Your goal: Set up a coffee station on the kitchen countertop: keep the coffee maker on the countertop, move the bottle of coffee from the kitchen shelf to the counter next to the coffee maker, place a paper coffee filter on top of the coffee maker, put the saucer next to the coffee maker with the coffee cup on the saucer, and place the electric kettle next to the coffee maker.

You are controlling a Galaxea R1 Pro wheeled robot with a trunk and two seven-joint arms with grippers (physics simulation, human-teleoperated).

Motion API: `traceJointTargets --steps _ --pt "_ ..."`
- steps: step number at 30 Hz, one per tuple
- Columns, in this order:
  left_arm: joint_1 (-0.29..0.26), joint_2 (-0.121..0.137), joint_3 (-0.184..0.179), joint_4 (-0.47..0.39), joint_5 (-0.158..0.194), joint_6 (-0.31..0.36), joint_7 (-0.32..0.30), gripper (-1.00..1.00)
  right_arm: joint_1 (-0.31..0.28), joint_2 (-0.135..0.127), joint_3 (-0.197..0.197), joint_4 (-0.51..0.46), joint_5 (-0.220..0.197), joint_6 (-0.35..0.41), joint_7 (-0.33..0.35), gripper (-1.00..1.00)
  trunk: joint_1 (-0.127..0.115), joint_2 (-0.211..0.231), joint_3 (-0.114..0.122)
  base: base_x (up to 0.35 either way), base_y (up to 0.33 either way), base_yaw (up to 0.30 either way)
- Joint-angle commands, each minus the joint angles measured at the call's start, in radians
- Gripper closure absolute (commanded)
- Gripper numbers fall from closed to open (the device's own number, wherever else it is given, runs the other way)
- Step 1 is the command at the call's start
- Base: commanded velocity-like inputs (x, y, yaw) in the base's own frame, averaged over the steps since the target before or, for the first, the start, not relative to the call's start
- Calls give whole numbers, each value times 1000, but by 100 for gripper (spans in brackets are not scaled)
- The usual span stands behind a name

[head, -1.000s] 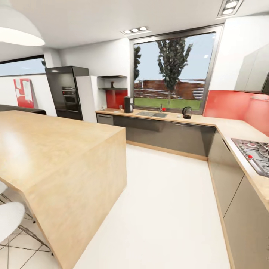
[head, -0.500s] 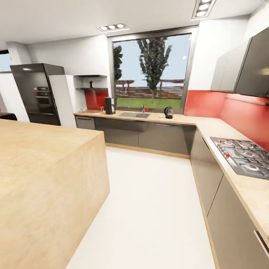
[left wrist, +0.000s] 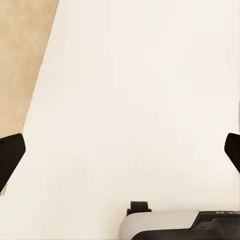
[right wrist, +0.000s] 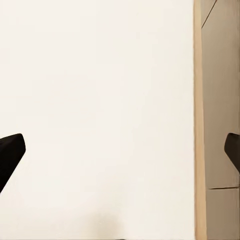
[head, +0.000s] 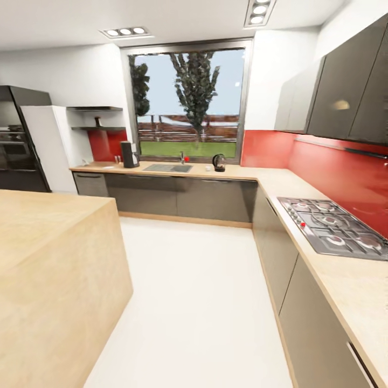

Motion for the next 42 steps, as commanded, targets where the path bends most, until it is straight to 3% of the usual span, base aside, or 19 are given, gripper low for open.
traceJointTargets --steps 1,42 --pt "0 0 0 1 0 -3 1 -100 0 0 -1 1 0 -3 0 -100 1 0 0 334 -2 -218" --pt "0 0 1 1 0 -3 1 -100 0 0 8 50 10 -4 1 -100 1 0 0 335 0 -13"
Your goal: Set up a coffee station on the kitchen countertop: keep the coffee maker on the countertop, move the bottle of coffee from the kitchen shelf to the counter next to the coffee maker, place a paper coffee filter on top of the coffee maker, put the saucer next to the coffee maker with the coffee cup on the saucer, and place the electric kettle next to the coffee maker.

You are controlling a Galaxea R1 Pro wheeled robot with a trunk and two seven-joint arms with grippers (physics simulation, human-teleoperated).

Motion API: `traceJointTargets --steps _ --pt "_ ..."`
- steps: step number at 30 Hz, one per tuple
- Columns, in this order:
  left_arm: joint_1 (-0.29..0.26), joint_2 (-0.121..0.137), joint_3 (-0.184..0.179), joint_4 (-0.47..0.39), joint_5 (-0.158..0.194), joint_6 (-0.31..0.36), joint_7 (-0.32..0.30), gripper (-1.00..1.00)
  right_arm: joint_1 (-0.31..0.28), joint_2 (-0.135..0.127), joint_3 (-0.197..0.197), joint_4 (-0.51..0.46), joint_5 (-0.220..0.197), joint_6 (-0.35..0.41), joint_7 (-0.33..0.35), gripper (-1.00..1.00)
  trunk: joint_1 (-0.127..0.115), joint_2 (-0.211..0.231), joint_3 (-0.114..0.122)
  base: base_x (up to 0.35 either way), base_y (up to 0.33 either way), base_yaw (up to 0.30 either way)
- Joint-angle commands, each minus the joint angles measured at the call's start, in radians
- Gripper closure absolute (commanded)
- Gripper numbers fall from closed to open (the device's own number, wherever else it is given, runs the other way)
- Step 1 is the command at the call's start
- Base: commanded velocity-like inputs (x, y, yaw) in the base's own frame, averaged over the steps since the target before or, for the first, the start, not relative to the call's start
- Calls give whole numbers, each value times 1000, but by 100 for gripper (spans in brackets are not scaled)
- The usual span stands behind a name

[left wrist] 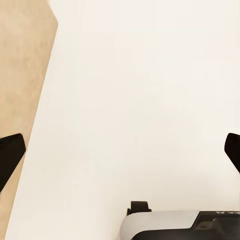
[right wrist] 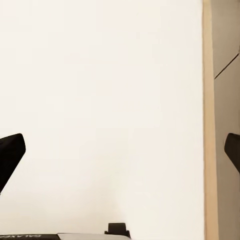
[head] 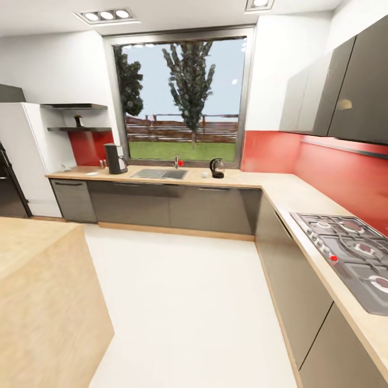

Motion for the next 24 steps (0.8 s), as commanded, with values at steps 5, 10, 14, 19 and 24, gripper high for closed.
traceJointTargets --steps 5,10,14,19,24 --pt "0 0 0 1 0 -4 1 -100 0 0 -2 1 1 -3 0 -100 1 0 0 334 0 0" --pt "0 0 0 1 0 -5 1 -100 0 0 -5 1 1 -3 -2 -100 1 0 0 335 0 0" --pt "0 0 0 1 0 -4 1 -100 0 0 -7 1 0 -3 -2 -100 1 0 0 334 0 0" --pt "0 1 0 1 0 -4 1 -100 0 0 -9 1 -1 -3 -2 -100 1 0 0 334 0 0" --pt "0 1 0 1 0 -5 1 -100 0 1 -9 1 -2 -3 -2 -100 1 0 0 334 0 0"
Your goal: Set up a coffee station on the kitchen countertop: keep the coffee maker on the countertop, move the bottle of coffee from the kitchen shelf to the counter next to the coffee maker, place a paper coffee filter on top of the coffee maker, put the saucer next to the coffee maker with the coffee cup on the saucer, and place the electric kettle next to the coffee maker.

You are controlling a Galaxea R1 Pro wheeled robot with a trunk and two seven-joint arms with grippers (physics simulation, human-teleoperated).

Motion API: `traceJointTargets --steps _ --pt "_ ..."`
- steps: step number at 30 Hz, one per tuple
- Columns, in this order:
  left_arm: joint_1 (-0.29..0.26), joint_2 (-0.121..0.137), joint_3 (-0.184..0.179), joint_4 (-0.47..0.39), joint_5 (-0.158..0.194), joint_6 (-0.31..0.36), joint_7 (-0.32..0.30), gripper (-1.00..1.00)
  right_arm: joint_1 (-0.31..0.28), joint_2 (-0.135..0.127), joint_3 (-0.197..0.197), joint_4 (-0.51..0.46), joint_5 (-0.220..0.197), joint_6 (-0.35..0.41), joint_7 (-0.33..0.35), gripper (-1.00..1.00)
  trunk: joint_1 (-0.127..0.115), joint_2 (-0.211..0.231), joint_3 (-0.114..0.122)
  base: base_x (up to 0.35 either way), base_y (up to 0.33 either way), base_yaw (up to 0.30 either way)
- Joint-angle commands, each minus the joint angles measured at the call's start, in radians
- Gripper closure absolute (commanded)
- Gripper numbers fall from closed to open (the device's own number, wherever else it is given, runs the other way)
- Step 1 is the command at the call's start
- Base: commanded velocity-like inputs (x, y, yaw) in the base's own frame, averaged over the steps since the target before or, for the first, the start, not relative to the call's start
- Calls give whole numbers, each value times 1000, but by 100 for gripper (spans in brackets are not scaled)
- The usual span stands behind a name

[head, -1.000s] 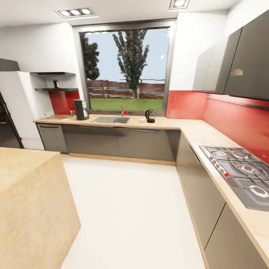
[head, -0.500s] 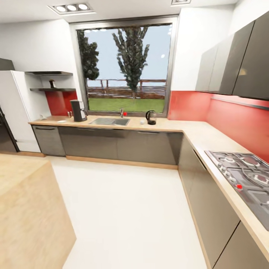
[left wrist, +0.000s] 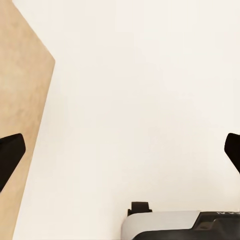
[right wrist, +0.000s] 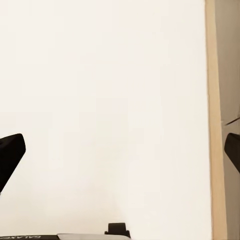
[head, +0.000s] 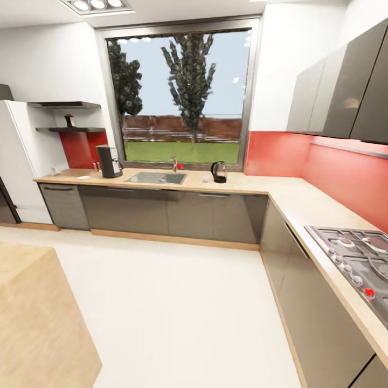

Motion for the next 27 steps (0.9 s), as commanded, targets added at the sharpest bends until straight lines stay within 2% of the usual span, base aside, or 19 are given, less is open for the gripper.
traceJointTargets --steps 1,27 --pt "0 0 0 1 0 -3 1 -100 0 0 -1 1 1 -3 0 -100 1 0 0 334 0 0" --pt "0 3 0 1 1 -3 1 -100 0 0 -1 -2 2 -3 6 -100 1 0 0 334 0 0"
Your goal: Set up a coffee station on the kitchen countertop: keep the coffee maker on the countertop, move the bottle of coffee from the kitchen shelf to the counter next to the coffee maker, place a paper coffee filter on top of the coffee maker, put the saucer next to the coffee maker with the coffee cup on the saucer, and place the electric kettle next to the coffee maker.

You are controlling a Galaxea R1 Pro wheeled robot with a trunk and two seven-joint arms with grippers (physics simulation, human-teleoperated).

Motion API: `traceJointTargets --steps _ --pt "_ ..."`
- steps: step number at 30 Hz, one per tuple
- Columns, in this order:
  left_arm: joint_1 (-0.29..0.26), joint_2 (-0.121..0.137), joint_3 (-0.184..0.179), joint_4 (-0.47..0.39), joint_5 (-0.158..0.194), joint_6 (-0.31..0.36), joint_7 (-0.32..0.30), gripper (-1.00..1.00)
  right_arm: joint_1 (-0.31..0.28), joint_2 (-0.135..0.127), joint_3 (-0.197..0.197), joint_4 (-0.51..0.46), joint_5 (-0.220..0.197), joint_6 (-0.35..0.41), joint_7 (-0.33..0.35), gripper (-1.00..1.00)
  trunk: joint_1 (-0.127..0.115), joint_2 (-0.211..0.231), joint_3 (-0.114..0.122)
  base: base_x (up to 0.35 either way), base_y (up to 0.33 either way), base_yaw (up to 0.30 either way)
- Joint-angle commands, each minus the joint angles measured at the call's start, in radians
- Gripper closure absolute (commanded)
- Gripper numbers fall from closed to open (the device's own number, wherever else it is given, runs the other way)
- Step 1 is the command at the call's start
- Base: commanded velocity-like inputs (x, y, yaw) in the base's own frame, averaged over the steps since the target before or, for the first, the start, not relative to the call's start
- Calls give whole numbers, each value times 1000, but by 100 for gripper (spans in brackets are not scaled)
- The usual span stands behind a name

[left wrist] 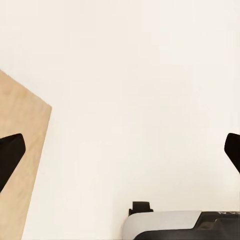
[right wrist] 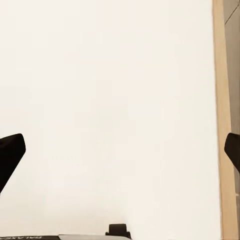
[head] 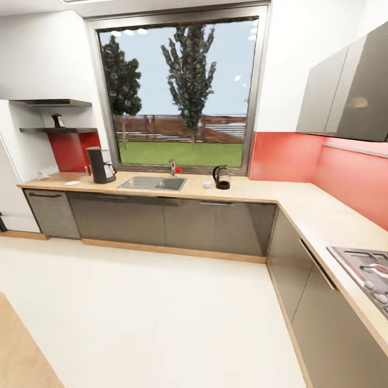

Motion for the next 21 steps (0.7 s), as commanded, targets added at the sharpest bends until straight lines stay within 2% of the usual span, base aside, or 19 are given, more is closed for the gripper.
traceJointTargets --steps 1,15,21 --pt "0 0 0 1 1 -3 1 -100 0 0 -2 1 1 -3 0 -100 1 0 0 334 0 0" --pt "0 0 0 1 2 -4 1 -100 0 1 -2 2 1 -3 -3 -100 1 0 0 334 0 0" --pt "0 0 0 1 2 -4 1 -100 0 1 -2 3 1 -3 -3 -100 1 0 0 335 0 191"
